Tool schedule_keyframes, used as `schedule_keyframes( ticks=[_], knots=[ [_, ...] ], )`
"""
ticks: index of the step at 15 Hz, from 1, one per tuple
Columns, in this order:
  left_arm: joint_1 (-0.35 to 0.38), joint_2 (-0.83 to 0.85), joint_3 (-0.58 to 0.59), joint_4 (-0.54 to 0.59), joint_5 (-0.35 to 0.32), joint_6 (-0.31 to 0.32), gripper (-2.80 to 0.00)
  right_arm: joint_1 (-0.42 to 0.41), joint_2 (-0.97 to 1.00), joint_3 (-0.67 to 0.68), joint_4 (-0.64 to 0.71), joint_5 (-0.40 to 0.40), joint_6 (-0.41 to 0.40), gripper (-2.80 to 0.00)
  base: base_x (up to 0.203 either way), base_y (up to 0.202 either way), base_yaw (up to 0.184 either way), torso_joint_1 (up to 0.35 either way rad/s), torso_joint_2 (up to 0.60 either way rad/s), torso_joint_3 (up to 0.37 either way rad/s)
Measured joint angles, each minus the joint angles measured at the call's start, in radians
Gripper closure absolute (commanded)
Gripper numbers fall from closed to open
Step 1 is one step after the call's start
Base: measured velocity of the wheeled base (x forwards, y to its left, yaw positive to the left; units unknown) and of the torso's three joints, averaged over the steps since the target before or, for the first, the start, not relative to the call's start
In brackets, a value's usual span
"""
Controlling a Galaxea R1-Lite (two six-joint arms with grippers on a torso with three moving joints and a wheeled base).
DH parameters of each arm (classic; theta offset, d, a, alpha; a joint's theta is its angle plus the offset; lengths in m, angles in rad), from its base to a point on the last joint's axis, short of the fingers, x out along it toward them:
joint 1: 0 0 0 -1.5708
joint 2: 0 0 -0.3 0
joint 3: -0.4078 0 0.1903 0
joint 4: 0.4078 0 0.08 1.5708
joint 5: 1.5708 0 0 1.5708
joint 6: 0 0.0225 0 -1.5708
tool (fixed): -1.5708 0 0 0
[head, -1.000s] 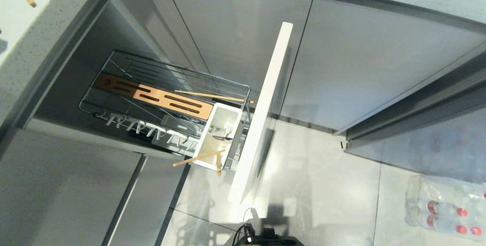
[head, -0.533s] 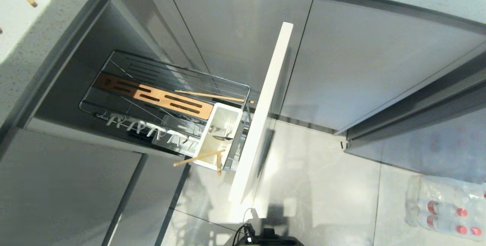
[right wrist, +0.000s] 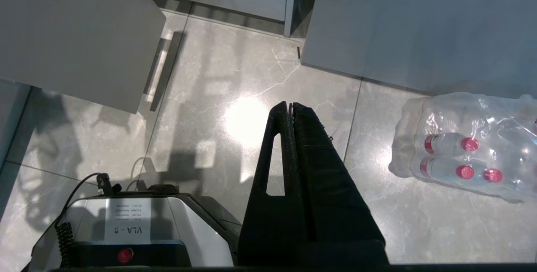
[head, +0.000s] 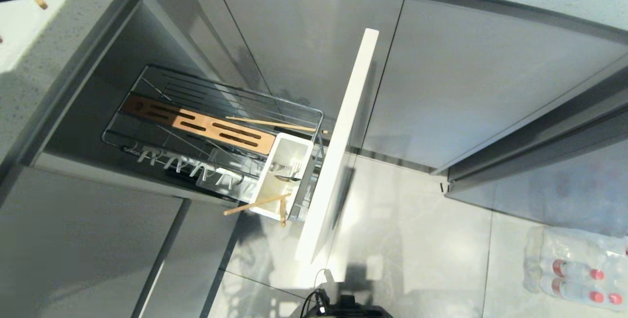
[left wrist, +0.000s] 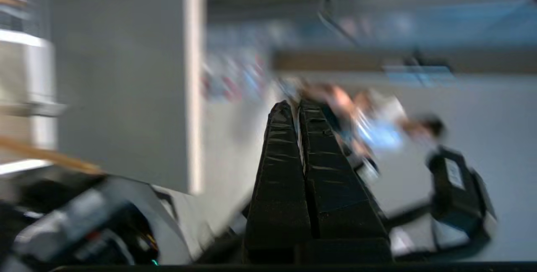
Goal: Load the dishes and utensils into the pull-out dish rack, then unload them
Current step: Close the cupboard
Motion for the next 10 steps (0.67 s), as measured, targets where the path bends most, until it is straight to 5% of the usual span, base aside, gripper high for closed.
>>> schedule_keyframes(
  ticks=[2,6,10],
  knots=[
    [-0.088,0.08,-0.052,0.016,-0.051,0.001,0.0,0.0,0.0,0.0,0.0,0.0,0.0,0.0,0.0,0.0,0.0,0.0,0.0,0.0],
    [-0.214,0.252,-0.185,0.105,-0.037,0.005,0.0,0.0,0.0,0.0,0.0,0.0,0.0,0.0,0.0,0.0,0.0,0.0,0.0,0.0],
    [-0.357,0.386,-0.25,0.169,0.097,0.007,0.0,0.0,0.0,0.0,0.0,0.0,0.0,0.0,0.0,0.0,0.0,0.0,0.0,0.0]
  ],
)
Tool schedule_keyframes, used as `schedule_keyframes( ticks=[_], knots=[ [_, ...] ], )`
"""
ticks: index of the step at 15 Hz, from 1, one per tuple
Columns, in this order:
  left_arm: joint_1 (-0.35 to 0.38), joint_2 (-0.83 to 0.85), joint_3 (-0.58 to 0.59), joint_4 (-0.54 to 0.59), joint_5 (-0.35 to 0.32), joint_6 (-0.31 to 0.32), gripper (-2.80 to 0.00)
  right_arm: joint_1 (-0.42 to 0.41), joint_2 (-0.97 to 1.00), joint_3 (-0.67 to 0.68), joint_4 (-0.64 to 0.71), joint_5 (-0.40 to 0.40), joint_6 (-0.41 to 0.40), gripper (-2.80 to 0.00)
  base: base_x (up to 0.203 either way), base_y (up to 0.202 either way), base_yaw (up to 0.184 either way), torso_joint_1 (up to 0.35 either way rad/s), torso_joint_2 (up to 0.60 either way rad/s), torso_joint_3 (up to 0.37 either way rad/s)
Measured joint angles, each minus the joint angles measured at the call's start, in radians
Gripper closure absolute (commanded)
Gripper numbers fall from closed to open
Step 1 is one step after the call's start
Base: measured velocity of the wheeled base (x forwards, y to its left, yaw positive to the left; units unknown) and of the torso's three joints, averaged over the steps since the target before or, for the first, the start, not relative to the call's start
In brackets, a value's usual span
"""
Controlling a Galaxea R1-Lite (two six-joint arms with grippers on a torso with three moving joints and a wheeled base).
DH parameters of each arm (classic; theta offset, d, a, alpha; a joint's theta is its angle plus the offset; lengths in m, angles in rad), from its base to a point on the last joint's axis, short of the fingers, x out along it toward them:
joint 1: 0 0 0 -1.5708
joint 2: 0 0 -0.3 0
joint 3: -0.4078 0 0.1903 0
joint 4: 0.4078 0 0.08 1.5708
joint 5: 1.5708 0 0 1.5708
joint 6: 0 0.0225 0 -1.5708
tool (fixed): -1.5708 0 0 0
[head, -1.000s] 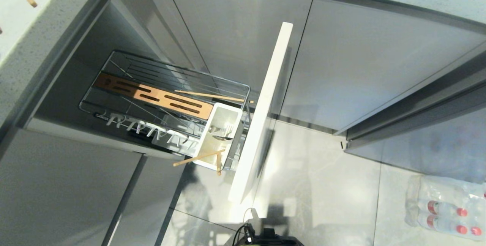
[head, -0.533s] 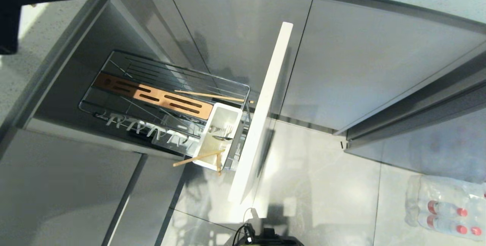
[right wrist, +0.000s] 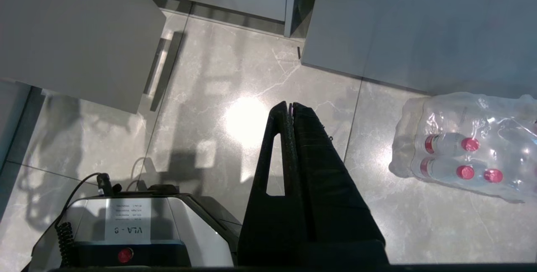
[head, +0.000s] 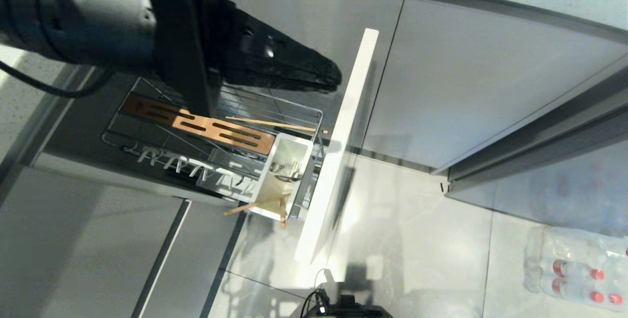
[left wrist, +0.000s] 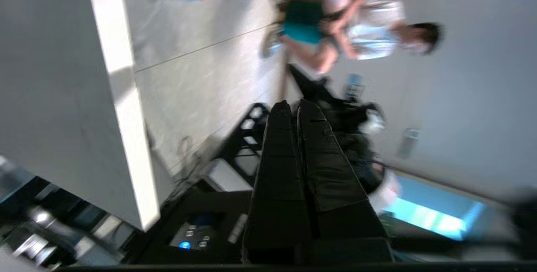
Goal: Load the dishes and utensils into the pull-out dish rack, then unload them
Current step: Close the cupboard
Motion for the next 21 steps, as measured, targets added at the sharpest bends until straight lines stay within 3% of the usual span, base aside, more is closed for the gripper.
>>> schedule_keyframes(
  ticks=[4,7,21],
  knots=[
    [-0.104,0.099,-0.007,0.003,0.275,0.0,0.0,0.0,0.0,0.0,0.0,0.0,0.0,0.0,0.0,0.0,0.0,0.0,0.0,0.0],
    [-0.166,0.147,-0.008,0.003,0.433,0.001,0.0,0.0,0.0,0.0,0.0,0.0,0.0,0.0,0.0,0.0,0.0,0.0,0.0,0.0],
    [-0.193,0.195,-0.009,0.001,0.651,0.009,0.0,0.0,0.0,0.0,0.0,0.0,0.0,0.0,0.0,0.0,0.0,0.0,0.0,0.0]
  ],
)
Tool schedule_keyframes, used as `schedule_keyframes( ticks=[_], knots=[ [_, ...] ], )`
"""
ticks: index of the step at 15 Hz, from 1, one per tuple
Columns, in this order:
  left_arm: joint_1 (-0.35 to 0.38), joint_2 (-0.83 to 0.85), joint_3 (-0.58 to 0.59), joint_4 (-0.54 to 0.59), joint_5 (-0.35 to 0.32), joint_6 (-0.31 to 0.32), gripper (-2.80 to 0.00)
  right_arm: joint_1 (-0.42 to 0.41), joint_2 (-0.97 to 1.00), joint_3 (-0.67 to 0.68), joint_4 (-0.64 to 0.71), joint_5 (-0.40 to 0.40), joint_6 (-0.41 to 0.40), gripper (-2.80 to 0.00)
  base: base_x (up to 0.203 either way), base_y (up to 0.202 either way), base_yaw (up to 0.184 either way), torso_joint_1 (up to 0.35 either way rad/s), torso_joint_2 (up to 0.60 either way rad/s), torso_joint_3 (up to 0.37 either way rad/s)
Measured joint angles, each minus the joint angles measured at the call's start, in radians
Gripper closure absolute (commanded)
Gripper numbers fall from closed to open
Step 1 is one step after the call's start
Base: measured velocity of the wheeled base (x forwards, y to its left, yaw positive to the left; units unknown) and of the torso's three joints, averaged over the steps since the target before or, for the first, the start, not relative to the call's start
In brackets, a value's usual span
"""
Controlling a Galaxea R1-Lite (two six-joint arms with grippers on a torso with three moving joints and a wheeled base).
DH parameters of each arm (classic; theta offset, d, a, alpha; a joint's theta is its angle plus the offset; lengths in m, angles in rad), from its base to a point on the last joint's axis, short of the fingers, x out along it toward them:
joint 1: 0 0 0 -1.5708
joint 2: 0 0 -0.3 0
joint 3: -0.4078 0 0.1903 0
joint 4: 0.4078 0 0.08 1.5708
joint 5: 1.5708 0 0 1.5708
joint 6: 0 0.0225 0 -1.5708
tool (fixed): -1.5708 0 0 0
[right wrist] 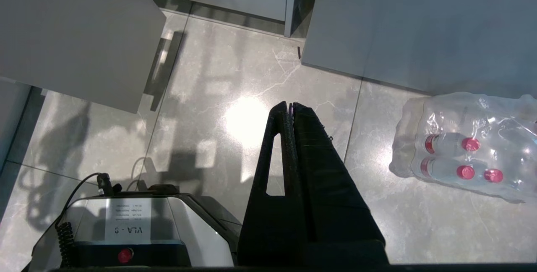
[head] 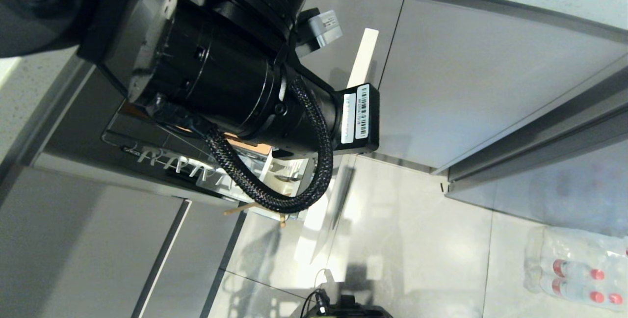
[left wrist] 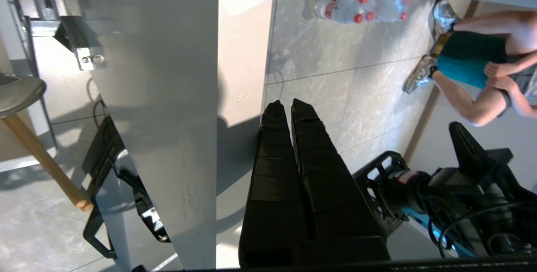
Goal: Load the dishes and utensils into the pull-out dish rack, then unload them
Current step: Close the cupboard
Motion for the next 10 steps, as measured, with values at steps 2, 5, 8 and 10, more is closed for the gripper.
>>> schedule_keyframes(
  ticks=[2,5,8,10],
  knots=[
    [-0.003,0.0,0.0,-0.002,0.042,0.0,0.0,0.0,0.0,0.0,0.0,0.0,0.0,0.0,0.0,0.0,0.0,0.0,0.0,0.0],
    [-0.005,-0.002,-0.001,-0.006,0.147,0.001,0.0,0.0,0.0,0.0,0.0,0.0,0.0,0.0,0.0,0.0,0.0,0.0,0.0,0.0],
    [-0.003,-0.005,-0.001,-0.006,0.252,0.001,0.0,0.0,0.0,0.0,0.0,0.0,0.0,0.0,0.0,0.0,0.0,0.0,0.0,0.0],
    [-0.004,-0.006,-0.001,-0.006,0.311,0.004,0.0,0.0,0.0,0.0,0.0,0.0,0.0,0.0,0.0,0.0,0.0,0.0,0.0,0.0]
  ],
)
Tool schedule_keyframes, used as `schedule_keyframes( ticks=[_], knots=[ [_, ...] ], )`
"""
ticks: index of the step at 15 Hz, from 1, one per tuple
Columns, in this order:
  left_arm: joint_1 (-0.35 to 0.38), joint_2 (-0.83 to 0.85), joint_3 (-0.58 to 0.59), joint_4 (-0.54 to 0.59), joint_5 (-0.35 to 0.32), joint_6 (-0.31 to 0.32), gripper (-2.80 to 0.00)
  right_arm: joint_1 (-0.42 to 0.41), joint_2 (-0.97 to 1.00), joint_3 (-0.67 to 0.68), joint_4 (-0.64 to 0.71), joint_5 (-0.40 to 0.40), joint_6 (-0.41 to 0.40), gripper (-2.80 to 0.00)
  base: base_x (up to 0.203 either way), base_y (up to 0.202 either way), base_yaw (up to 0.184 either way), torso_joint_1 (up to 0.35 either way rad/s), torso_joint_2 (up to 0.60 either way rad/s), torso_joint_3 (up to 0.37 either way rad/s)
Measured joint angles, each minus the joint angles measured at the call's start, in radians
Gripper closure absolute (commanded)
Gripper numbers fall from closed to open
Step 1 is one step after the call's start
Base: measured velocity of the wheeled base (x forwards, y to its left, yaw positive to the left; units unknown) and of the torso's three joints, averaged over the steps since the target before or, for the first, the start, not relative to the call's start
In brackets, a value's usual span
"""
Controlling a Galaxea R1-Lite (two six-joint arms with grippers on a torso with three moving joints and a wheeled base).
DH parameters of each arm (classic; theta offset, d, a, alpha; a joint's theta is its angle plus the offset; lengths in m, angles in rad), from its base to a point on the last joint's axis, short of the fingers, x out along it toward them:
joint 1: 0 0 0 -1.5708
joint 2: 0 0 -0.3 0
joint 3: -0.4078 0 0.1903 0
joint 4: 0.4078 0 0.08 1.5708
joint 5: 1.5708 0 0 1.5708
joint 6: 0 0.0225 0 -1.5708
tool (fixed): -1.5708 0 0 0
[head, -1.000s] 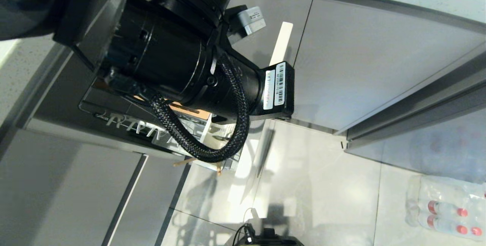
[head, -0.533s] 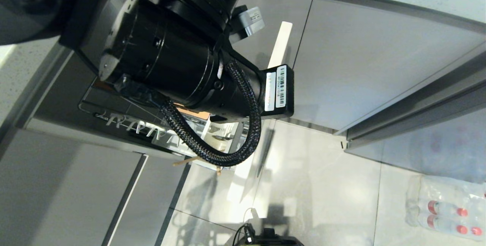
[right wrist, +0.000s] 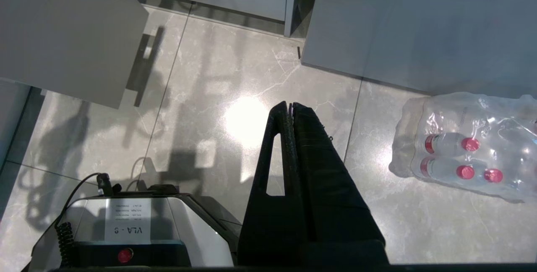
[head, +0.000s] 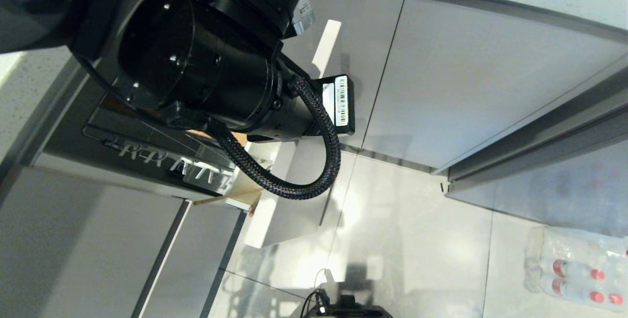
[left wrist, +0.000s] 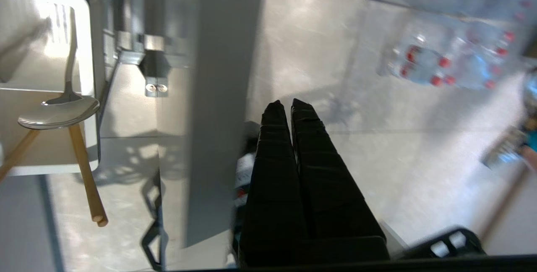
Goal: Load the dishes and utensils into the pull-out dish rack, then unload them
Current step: Close the cupboard
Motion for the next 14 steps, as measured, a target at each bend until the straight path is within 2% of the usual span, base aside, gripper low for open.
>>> schedule_keyframes(
  ticks=[9,14],
  knots=[
    [-0.004,0.0,0.001,-0.034,0.374,0.003,0.0,0.0,0.0,0.0,0.0,0.0,0.0,0.0,0.0,0.0,0.0,0.0,0.0,0.0],
    [0.017,0.001,0.001,-0.036,0.458,0.003,0.0,0.0,0.0,0.0,0.0,0.0,0.0,0.0,0.0,0.0,0.0,0.0,0.0,0.0]
  ],
)
